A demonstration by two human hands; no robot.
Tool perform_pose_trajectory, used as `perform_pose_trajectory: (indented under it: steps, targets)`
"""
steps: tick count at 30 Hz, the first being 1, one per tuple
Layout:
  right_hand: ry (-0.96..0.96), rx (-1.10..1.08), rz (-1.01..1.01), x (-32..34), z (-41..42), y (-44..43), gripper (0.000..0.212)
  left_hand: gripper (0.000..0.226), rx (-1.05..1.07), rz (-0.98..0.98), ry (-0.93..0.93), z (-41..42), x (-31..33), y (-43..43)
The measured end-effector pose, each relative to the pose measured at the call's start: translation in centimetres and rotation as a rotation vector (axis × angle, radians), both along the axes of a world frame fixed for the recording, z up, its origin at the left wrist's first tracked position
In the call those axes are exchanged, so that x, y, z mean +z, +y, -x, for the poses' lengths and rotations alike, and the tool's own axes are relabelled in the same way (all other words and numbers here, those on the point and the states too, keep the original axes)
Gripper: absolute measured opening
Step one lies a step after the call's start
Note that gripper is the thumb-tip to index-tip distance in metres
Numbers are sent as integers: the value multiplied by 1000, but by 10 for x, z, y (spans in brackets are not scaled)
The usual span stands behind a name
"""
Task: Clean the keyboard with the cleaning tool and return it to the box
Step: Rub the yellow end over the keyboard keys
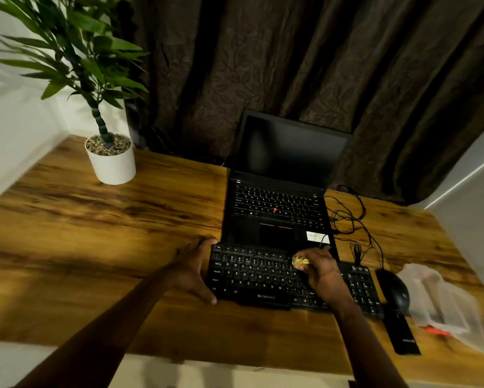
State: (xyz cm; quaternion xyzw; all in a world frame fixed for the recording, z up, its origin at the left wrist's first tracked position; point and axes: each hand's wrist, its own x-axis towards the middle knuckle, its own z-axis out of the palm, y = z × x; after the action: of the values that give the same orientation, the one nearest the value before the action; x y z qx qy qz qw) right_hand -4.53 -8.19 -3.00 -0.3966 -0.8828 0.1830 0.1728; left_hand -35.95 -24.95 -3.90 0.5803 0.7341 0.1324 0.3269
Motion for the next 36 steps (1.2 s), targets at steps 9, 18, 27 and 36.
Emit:
perform_pose_trajectory:
  steps: [9,18,27,36]
  targets:
    - [-86,-22,-10,4,-14,8,38,143,-1,-3,-47,2,-1,-2]
    - [-99,94,-48,4,11,-8,38,146,-10,10,-38,3,-4,1]
    - [-75,4,-74,2,-23,6,45,146,-16,-8,-61,3,-5,1]
    - [-19,65,-61,1,-2,-5,41,146,-10,-4,-82,3,-6,1]
